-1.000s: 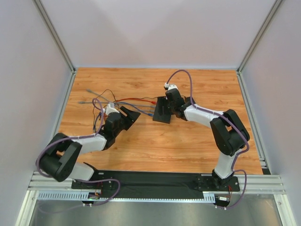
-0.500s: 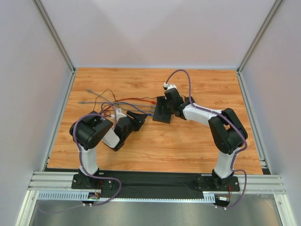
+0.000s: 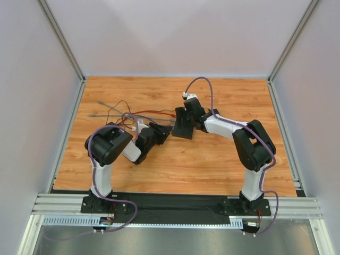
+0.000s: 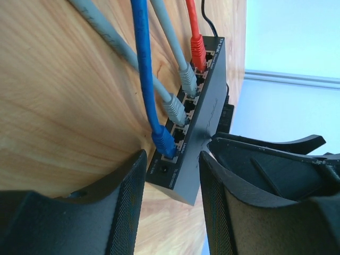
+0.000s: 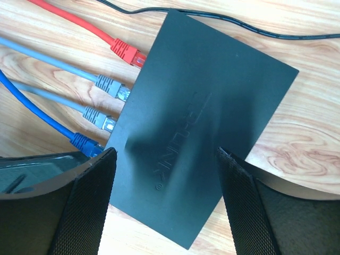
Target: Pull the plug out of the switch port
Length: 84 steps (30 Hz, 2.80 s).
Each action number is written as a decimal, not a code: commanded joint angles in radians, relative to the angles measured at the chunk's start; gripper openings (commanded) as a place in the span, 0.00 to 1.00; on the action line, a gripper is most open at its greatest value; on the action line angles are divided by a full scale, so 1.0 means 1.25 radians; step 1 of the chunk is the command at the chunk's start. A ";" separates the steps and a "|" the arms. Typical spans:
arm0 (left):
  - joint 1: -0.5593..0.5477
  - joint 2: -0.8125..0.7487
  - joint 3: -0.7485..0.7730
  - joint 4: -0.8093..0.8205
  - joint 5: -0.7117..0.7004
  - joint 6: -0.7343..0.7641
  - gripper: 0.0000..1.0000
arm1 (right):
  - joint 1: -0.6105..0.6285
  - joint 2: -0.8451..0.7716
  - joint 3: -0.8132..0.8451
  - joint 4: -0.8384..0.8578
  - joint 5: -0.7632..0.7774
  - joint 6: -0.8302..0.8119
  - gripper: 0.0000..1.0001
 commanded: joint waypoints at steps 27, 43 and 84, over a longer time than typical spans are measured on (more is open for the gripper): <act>-0.012 0.097 0.039 0.030 -0.011 -0.093 0.37 | -0.003 0.035 0.036 -0.033 -0.005 -0.016 0.77; -0.011 0.131 0.038 0.064 0.001 -0.116 0.41 | -0.003 0.044 0.043 -0.038 -0.014 -0.019 0.77; -0.005 0.189 0.010 0.193 -0.021 -0.091 0.00 | 0.115 0.189 0.230 -0.294 0.294 -0.177 0.79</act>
